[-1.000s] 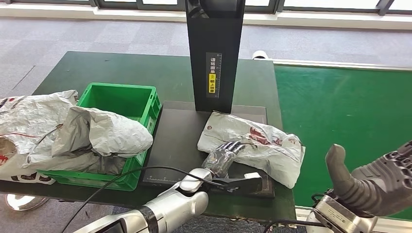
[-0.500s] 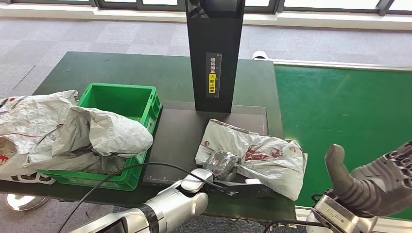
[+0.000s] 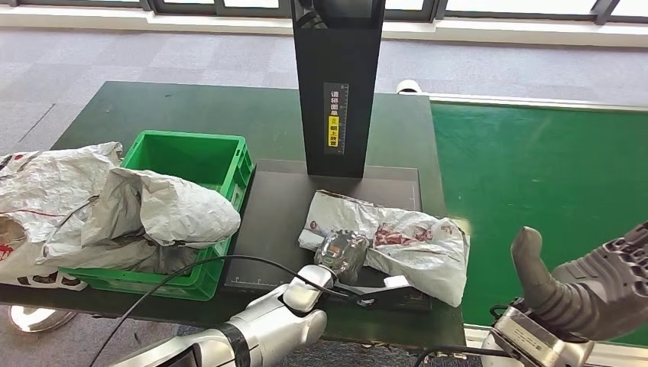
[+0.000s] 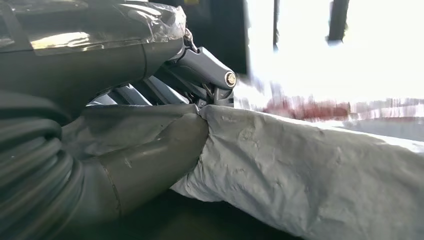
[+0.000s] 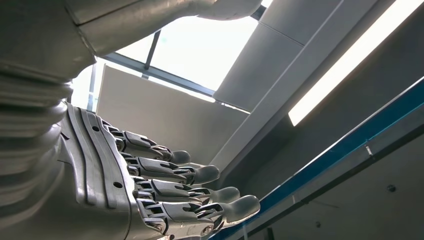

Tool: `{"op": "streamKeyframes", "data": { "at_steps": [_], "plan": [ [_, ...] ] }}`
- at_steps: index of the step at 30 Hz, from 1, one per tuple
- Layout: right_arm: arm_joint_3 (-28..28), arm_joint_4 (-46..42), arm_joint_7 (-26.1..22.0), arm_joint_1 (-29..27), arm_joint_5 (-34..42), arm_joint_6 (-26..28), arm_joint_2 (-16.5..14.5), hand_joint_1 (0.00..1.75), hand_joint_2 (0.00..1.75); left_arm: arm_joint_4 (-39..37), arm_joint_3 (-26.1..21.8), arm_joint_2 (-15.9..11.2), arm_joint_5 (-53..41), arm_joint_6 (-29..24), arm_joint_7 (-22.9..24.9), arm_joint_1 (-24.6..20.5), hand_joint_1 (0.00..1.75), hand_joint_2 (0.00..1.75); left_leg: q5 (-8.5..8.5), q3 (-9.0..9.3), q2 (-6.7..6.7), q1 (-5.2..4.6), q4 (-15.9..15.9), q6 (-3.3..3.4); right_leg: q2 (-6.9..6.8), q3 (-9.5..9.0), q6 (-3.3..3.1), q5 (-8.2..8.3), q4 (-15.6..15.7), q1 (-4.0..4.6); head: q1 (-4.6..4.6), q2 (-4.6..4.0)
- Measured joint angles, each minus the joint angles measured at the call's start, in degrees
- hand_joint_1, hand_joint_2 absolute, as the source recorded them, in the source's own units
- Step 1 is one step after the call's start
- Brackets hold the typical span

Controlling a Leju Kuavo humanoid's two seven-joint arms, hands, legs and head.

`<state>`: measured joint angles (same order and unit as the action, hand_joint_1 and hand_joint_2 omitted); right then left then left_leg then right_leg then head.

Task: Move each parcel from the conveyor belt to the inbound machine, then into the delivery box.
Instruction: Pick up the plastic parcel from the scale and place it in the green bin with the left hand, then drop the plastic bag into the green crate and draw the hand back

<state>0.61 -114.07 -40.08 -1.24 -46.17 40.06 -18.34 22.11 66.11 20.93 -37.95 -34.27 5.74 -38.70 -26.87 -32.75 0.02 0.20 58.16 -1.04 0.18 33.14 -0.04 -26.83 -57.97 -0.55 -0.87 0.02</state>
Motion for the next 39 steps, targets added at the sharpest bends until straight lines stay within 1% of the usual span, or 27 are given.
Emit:
{"op": "streamKeyframes", "data": {
  "at_steps": [2,4,5,7,9,11,13,15,17,22,26,29,36,39],
  "plan": [
    [-0.01,0.00,0.07,-0.01,0.02,0.00,0.00,0.00,1.75,3.03,-3.97,-0.25,-12.05,-4.31,0.98,0.87,1.75,1.75,0.00,-0.01,-0.01,-0.01,0.00,0.00,-0.02,0.00,0.00,0.00,0.00,-0.01,0.00,0.00],
    [-0.02,0.00,0.09,-0.01,0.04,0.00,0.00,0.00,1.75,6.16,-9.51,-0.46,-23.94,-5.67,1.32,1.74,1.75,1.75,-0.01,-0.01,0.02,-0.01,0.00,0.01,0.01,0.00,0.00,0.00,0.00,-0.02,0.00,0.00],
    [-0.02,0.00,0.10,-0.01,0.04,0.00,0.00,0.00,1.75,7.27,-11.81,-0.53,-26.63,-5.80,1.44,2.05,1.75,1.75,-0.01,0.00,0.07,-0.01,0.00,0.01,0.05,0.01,0.00,0.00,0.00,-0.02,0.00,0.00],
    [-0.02,0.00,0.15,-0.02,0.05,0.00,0.00,0.00,1.75,9.06,-15.17,-0.68,-27.42,-5.83,1.64,2.57,1.75,1.75,-0.03,0.01,0.13,-0.01,-0.01,0.01,0.11,0.04,0.00,0.00,0.00,-0.03,0.00,0.00],
    [-0.02,0.00,0.17,-0.02,0.05,0.00,0.00,0.00,1.75,10.96,-17.96,-0.80,-28.84,-5.83,0.72,3.37,1.75,1.75,-0.02,0.00,0.10,-0.01,0.00,0.02,0.08,0.04,0.00,0.00,0.00,-0.03,0.00,0.00],
    [-0.02,0.00,0.16,-0.02,0.09,0.00,0.00,0.00,1.75,14.93,-22.58,-0.74,-34.81,-5.84,-2.53,5.31,1.75,1.75,-0.01,-0.02,0.07,-0.01,0.00,0.02,0.05,0.04,0.00,0.00,0.00,-0.03,-0.01,0.00],
    [-0.04,0.00,0.15,-0.02,0.27,0.01,0.00,0.00,1.75,20.58,-28.73,-0.51,-40.13,-5.85,-7.02,7.68,1.75,1.75,-0.01,-0.03,0.13,-0.01,-0.01,0.02,0.11,0.08,0.00,0.00,0.00,-0.03,-0.02,0.00],
    [-0.22,0.00,0.13,-0.06,0.49,0.02,0.00,0.00,1.75,25.78,-34.60,-0.33,-41.40,-5.87,-10.30,8.89,1.75,1.75,-0.02,-0.02,0.23,-0.01,-0.01,0.02,0.20,0.11,0.00,0.00,0.00,-0.03,-0.02,0.00],
    [-0.51,0.00,0.14,-0.11,0.57,0.02,0.00,0.00,1.75,29.92,-39.43,-0.28,-41.16,-5.88,-12.05,9.56,1.75,1.75,-0.03,-0.02,0.25,-0.01,-0.01,0.02,0.21,0.10,0.00,0.00,0.00,-0.02,-0.01,0.00],
    [-0.72,0.00,0.14,-0.14,0.51,0.02,0.00,0.00,1.75,38.96,-48.72,-0.28,-42.55,-5.87,-16.02,12.10,1.75,1.75,-0.01,-0.03,0.22,0.00,-0.02,0.00,0.19,0.09,0.00,0.00,-0.01,0.02,-0.02,0.00],
    [-0.73,0.13,0.13,-0.12,0.42,0.01,0.00,0.00,1.75,46.27,-54.21,-0.28,-44.89,-5.87,-17.29,14.05,1.75,1.75,-0.01,-0.04,0.22,0.00,-0.02,0.00,0.19,0.10,-0.01,0.00,-0.02,0.02,-0.01,0.00],
    [-0.73,0.31,0.13,-0.10,0.35,0.00,0.00,0.00,1.75,50.26,-57.05,-0.34,-45.64,-5.86,-17.61,14.75,1.75,1.75,-0.01,-0.06,0.16,0.00,-0.02,0.00,0.14,0.10,-0.01,-0.01,-0.02,0.01,-0.02,0.00],
    [-0.72,0.67,0.13,-0.05,0.19,0.00,0.00,0.00,1.75,54.41,-59.58,-0.52,-46.26,-5.85,-17.72,15.41,1.75,1.75,-0.01,-0.09,0.13,0.00,-0.01,0.01,0.10,0.10,0.00,0.00,-0.02,-0.02,-0.02,0.00],
    [-0.72,0.94,0.13,-0.02,0.09,-0.01,0.00,0.00,1.75,55.29,-60.47,-0.63,-46.81,-5.85,-16.88,15.46,1.75,1.75,-0.01,-0.09,0.12,0.00,-0.01,0.01,0.10,0.10,0.00,0.00,-0.02,-0.02,-0.02,0.00]
  ]
}}
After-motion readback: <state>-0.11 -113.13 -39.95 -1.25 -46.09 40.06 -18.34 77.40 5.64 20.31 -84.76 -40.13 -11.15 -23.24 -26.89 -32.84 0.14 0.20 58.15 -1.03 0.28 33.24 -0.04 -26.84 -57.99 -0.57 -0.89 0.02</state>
